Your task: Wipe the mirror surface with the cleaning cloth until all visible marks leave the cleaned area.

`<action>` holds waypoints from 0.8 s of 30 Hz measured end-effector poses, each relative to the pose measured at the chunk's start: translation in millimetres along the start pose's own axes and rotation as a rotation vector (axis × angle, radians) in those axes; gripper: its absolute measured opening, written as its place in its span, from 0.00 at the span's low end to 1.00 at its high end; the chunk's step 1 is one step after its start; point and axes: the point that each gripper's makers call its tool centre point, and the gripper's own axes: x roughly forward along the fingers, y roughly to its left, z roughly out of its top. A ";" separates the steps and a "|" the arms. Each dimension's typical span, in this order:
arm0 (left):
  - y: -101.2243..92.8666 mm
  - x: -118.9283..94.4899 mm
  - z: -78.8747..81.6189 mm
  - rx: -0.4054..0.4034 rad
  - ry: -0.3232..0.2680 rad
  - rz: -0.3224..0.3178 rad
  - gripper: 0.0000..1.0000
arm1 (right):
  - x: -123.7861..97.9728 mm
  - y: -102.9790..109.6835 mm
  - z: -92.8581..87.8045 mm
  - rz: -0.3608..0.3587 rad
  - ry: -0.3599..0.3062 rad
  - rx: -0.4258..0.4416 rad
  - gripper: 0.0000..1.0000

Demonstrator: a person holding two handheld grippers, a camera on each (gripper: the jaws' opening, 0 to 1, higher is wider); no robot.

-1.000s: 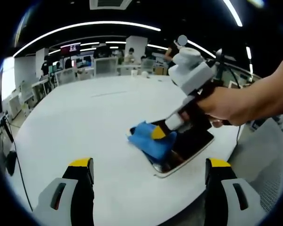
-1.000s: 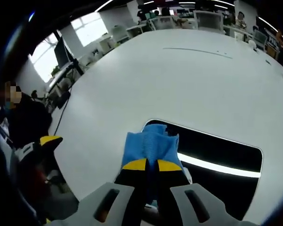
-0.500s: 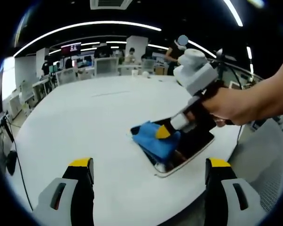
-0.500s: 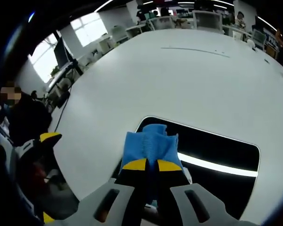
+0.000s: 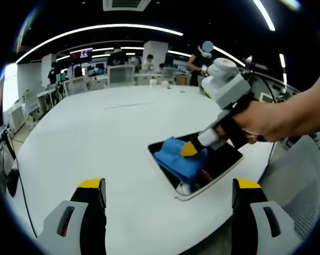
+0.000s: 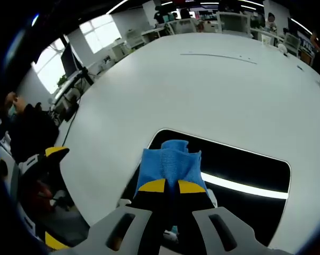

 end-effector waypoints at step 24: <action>-4.9 0.6 -0.4 0.001 0.011 -0.024 0.99 | -13.9 -28.7 -8.8 -0.002 0.020 0.029 0.01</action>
